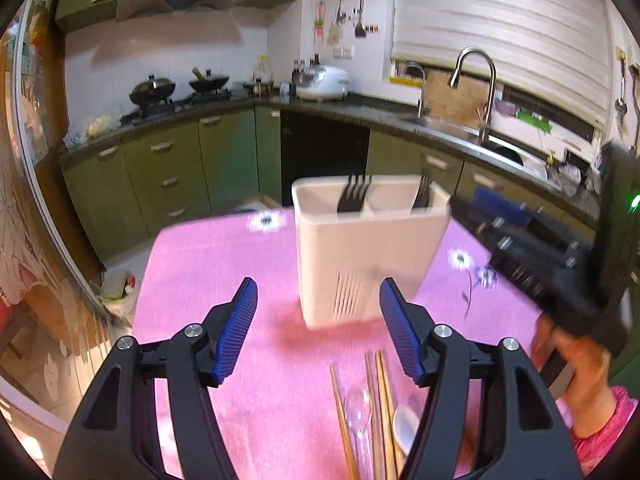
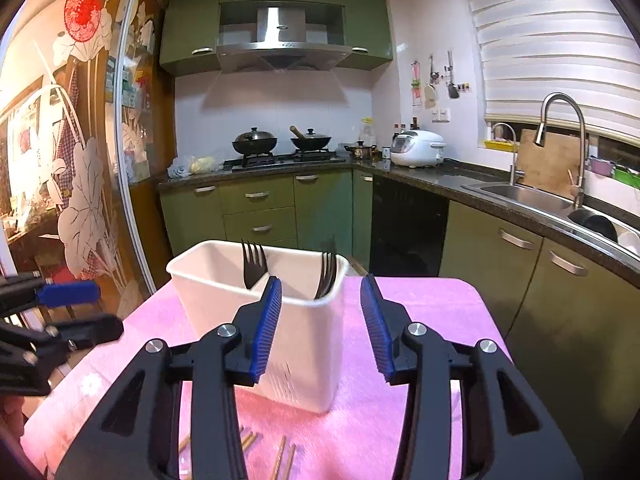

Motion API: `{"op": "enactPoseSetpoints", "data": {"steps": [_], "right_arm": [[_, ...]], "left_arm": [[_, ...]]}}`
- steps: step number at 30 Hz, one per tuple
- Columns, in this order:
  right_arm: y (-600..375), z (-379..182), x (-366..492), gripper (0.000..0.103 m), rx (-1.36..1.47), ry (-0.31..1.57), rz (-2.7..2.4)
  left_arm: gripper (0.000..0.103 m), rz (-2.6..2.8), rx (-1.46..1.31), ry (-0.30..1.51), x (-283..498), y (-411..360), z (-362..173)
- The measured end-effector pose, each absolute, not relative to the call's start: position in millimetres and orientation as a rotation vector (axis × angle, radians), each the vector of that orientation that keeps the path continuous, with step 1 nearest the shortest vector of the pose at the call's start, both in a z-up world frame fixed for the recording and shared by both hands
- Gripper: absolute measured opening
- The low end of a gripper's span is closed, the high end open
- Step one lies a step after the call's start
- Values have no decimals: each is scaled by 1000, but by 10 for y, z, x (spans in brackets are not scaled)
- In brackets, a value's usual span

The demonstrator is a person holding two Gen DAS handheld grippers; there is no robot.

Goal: Organize utensils
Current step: 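Move the left tool back and grasp a single wooden chopstick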

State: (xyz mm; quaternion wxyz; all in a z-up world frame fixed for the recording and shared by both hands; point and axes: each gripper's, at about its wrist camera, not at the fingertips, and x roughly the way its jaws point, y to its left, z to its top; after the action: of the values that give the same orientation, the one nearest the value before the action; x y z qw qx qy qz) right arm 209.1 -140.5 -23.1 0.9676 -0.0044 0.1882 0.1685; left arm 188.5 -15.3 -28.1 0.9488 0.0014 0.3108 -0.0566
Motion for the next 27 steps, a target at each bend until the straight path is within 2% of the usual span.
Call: {"op": "enactPoseSetpoints", "data": {"steps": [6, 11, 15, 27], "right_arm": [[-1720, -231, 1705, 44, 25, 427, 295], [-1988, -306, 1290, 44, 50, 448, 278], [-2146, -399, 983, 48, 47, 456, 260], [-1984, -826, 663, 48, 25, 608, 347]], "left_arm": [[62, -109, 33, 793, 1791, -111, -797], [62, -101, 35, 846, 1653, -136, -1130], [61, -95, 55, 830, 1529, -188, -1203], [54, -113, 95, 872, 1610, -330, -1364]]}}
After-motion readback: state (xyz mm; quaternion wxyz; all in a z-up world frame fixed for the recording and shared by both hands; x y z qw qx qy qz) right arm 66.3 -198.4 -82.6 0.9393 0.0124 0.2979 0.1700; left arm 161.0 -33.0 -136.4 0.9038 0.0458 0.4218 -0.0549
